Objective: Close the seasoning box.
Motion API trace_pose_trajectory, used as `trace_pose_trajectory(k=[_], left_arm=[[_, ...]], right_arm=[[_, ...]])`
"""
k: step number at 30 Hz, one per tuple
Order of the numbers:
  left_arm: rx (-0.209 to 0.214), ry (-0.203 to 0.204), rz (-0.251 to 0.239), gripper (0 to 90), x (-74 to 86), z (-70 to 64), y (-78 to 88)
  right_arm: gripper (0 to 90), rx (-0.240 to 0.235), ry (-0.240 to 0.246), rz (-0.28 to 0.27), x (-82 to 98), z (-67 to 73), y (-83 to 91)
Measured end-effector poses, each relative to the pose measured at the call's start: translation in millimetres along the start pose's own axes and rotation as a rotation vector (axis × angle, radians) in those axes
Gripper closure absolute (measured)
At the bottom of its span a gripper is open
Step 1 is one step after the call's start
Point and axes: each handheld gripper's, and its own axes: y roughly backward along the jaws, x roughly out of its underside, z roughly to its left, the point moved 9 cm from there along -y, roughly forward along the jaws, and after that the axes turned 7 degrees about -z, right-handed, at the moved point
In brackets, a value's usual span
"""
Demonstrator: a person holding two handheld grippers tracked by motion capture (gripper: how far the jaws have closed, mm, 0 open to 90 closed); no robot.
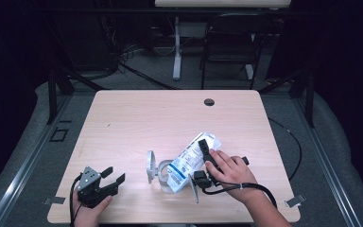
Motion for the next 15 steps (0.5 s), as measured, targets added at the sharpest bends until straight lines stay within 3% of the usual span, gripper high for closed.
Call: trace_pose_trajectory(k=[15], left_arm=[[-0.004,0.002,-0.002,40.9,-0.1,0.8,0.2]], right_arm=[[52.7,-0.002,0.005,-0.004,0.0,-0.2,0.1]])
